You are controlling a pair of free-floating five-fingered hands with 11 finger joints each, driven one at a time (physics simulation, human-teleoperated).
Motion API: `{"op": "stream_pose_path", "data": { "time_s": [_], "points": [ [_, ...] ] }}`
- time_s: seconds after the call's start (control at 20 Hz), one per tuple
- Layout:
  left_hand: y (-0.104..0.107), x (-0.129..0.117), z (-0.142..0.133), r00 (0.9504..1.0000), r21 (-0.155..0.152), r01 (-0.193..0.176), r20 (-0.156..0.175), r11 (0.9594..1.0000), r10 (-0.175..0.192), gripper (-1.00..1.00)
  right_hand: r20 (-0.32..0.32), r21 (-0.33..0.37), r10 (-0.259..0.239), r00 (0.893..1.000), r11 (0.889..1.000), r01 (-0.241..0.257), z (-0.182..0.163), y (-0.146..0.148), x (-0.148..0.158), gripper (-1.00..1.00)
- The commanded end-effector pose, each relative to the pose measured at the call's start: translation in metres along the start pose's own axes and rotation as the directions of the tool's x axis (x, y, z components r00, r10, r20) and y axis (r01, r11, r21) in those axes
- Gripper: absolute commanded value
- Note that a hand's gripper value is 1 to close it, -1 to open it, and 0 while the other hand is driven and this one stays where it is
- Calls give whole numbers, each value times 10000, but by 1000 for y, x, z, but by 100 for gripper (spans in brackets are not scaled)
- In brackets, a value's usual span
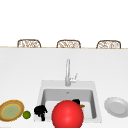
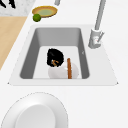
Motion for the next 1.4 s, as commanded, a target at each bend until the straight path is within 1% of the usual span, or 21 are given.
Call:
{"op": "stream_pose_path", "data": {
  "time_s": [0.0,0.05,0.15,0.4,0.5,0.55,0.75,0.8,0.85,0.9,1.0,1.1,1.2,1.35],
  "points": [
    [0,0,0,10000,0,0,0,10000,0,0,-358,10,-83,9993,10000,84,-28,20,9,100],
    [0,0,0,10000,0,0,0,10000,0,0,-401,29,-72,9992,10000,73,-37,25,9,100],
    [0,0,0,10000,0,0,0,10000,0,0,-489,-194,-102,9988,9998,92,-55,36,8,100],
    [0,0,0,10000,0,0,0,10000,0,0,-352,-369,6,9994,9993,-19,-93,64,11,100],
    [0,0,0,10000,0,0,0,10000,0,0,-163,-589,165,9997,9981,-175,-93,81,12,100],
    [0,0,0,10000,0,0,0,10000,0,0,-143,-649,169,9998,9977,-177,-96,84,12,100],
    [0,0,0,10000,0,0,0,10000,0,0,-161,-494,-49,9999,9988,41,-100,80,10,100],
    [0,0,0,10000,0,0,0,10000,0,0,-111,-529,-64,9999,9986,58,-89,78,10,100],
    [0,0,0,10000,0,0,0,10000,0,0,134,-451,-226,9997,9987,232,-67,75,9,-100],
    [0,0,0,10000,0,0,0,10000,0,0,176,-396,-221,9996,9990,228,-56,68,9,-100],
    [0,0,0,10000,0,0,0,10000,0,0,375,-802,-67,9993,9967,96,-48,66,8,-100],
    [0,0,0,10000,0,0,0,10000,0,0,305,-857,-49,9995,9963,75,-45,61,8,-100],
    [0,0,0,10000,0,0,0,10000,0,0,257,-793,-104,9996,9968,124,-39,56,8,-100],
    [0,0,0,10000,0,0,0,10000,0,0,442,-741,-310,9985,9967,343,-15,51,9,-100]
  ]
}}
